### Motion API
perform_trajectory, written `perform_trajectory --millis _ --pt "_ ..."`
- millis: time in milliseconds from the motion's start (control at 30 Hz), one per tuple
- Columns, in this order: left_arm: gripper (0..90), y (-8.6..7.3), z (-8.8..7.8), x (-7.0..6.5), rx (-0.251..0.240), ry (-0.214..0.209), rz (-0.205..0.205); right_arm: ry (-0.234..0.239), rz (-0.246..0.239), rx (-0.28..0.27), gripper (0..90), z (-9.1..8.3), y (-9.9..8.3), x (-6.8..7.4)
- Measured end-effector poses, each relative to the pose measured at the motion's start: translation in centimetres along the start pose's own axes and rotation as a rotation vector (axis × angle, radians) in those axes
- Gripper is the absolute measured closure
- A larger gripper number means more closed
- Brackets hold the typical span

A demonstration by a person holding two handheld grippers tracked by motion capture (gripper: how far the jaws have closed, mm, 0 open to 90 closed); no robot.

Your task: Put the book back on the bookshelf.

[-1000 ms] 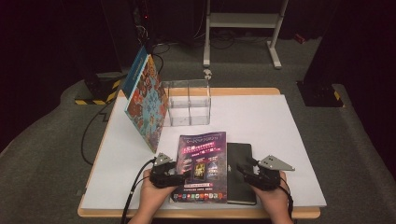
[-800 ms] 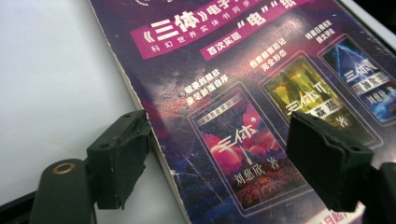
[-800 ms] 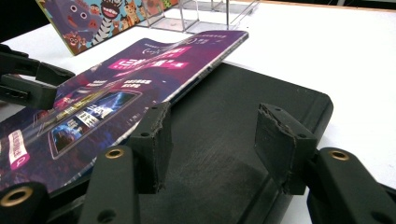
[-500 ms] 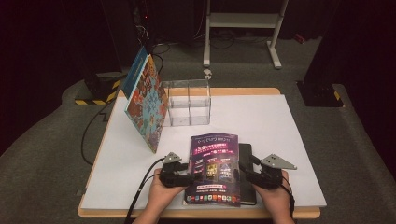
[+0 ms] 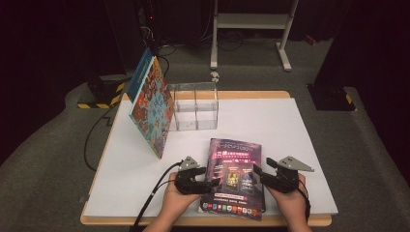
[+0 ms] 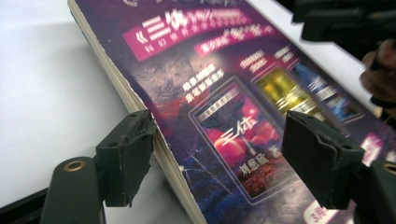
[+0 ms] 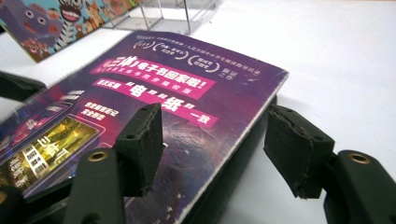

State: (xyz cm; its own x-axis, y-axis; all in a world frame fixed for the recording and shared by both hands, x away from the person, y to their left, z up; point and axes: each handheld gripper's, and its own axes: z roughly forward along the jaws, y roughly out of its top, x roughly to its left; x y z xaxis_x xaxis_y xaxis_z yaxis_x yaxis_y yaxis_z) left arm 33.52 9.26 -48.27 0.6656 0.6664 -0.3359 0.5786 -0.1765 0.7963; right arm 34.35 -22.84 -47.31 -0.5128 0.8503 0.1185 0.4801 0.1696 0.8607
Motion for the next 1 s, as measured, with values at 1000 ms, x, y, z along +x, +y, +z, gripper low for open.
perform_trajectory --millis 1000 --pt "29.1 0.4 2.7 -0.1 -0.009 0.020 -0.011 0.140 0.138 0.140 24.8 1.3 -0.9 -0.1"
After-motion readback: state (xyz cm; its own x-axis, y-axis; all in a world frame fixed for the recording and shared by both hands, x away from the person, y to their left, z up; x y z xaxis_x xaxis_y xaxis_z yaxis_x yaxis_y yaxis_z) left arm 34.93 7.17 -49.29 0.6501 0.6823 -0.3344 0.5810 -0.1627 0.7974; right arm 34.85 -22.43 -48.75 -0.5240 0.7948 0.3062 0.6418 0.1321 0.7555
